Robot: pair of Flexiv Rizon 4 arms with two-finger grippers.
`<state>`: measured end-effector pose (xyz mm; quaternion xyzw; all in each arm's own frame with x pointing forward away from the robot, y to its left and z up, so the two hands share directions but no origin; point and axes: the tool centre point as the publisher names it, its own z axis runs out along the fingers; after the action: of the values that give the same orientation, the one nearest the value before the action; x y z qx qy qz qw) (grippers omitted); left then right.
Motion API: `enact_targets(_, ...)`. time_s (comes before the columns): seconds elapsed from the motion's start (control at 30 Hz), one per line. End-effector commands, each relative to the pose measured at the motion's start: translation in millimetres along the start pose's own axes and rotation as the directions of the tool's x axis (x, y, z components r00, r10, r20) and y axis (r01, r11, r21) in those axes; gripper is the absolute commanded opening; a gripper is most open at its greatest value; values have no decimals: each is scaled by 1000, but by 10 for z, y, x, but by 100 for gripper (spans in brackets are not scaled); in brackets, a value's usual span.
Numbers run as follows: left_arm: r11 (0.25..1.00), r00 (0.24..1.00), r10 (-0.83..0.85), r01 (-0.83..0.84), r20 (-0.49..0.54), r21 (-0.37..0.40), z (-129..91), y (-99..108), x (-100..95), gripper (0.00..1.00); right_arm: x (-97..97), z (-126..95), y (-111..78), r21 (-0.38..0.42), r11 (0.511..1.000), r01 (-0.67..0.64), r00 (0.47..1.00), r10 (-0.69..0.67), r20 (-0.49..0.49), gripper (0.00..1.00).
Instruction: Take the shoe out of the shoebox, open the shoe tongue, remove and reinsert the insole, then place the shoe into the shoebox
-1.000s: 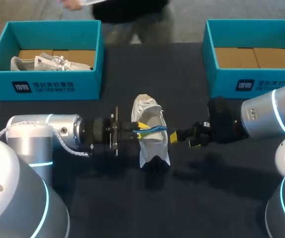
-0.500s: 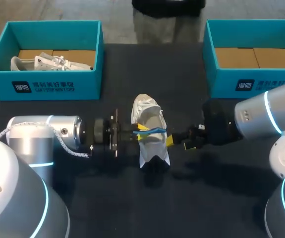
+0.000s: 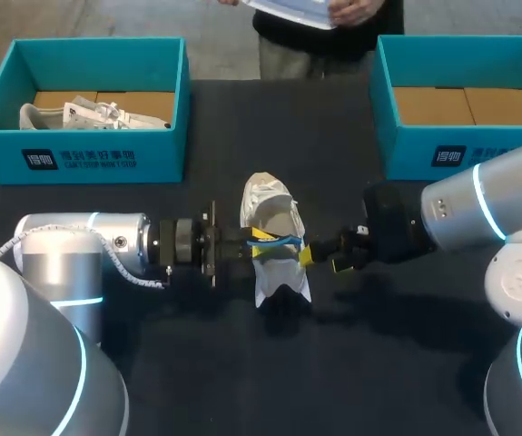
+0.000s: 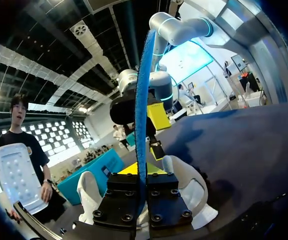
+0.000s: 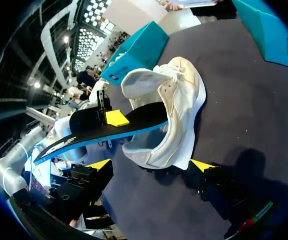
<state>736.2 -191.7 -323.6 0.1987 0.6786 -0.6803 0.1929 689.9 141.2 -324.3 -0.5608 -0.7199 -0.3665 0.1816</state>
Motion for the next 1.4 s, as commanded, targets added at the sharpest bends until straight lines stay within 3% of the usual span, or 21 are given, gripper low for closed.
enact_targets(0.03, 1000, 1000, 4, -4, 13, -4, 23, 41, 17, 0, 7, 0, -20, -5, 1000, -6, 1000, 6, 8, 100)
enact_targets(0.3, 1000, 999, 16, -15, 35, -17, 39, 59, 2, 0, 5, -2, -22, -4, 1000, -9, 1000, 9, 3, 100)
enact_targets(0.33, 1000, 999, 17, -16, 35, -18, 38, 48, 2, 11, 5, -2, -22, -4, 1000, -9, 1000, 9, 3, 100)
enact_targets(0.37, 1000, 999, 17, -17, 35, -18, 36, 33, 1, 31, 5, -2, -22, -4, 1000, -9, 1000, 9, 3, 100)
enact_targets(0.4, 1000, 999, 19, -18, 35, -17, 33, 19, 1, 44, 5, -2, -22, -4, 1000, -9, 1000, 9, 3, 100)
enact_targets(0.53, 1000, 999, 24, -23, 36, -10, 28, -41, -3, 53, 5, -2, -22, -4, 1000, -9, 1000, 9, 3, 100)
enact_targets(0.97, 998, 998, 54, -55, 37, 12, 26, -251, -7, 44, 5, -2, -22, -4, 1000, -9, 1000, 9, 3, 100)
enact_targets(1.03, 998, 998, 54, -54, 35, 12, 35, -252, 3, 38, 5, -2, -22, -4, 1000, -9, 1000, 9, 3, 100)
enact_targets(1.17, 999, 998, 51, -52, 29, 8, 42, -223, 15, 0, 5, -2, -22, -4, 1000, -9, 1000, 9, 3, 100)
enact_targets(1.4, 999, 998, 54, -54, 23, -6, 51, -118, -2, 0, 5, -2, -22, -4, 1000, -9, 1000, 9, 3, 100)
